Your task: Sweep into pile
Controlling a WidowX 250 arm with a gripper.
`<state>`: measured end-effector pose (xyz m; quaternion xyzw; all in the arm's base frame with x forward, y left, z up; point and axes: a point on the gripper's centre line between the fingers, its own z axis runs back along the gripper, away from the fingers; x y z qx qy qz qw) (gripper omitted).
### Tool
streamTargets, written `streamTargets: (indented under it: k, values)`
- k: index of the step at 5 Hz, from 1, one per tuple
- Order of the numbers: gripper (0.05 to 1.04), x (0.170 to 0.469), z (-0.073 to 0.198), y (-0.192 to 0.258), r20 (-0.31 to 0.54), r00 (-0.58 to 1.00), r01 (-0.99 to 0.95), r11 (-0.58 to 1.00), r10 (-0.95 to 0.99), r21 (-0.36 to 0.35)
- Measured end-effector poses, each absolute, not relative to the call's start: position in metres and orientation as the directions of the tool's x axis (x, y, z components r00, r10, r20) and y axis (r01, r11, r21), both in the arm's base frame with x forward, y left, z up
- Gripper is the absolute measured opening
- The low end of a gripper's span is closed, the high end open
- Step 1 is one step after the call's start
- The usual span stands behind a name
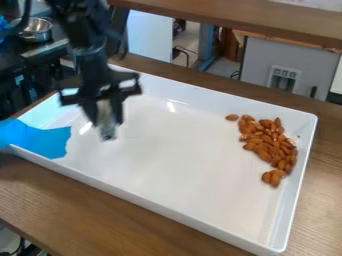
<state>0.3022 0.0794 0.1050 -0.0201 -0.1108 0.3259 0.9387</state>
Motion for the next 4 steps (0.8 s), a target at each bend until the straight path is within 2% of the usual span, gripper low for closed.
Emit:
streamTargets:
  k: [1, 2, 3, 4]
  values:
    - [0.381, 0.289, 0.086, 0.097, 0.254, 0.820, -0.534, 0.846, 0.513, 0.016]
    - [0.444, 0.281, 0.071, 0.110, 0.309, 0.830, -0.511, 0.855, 0.464, 0.090]
    - [0.757, 0.276, 0.076, 0.120, 0.330, 0.798, -0.547, 0.836, 0.503, 0.048]
    - [0.995, 0.271, 0.086, 0.117, 0.323, 0.797, -0.544, 0.839, 0.511, 0.017]
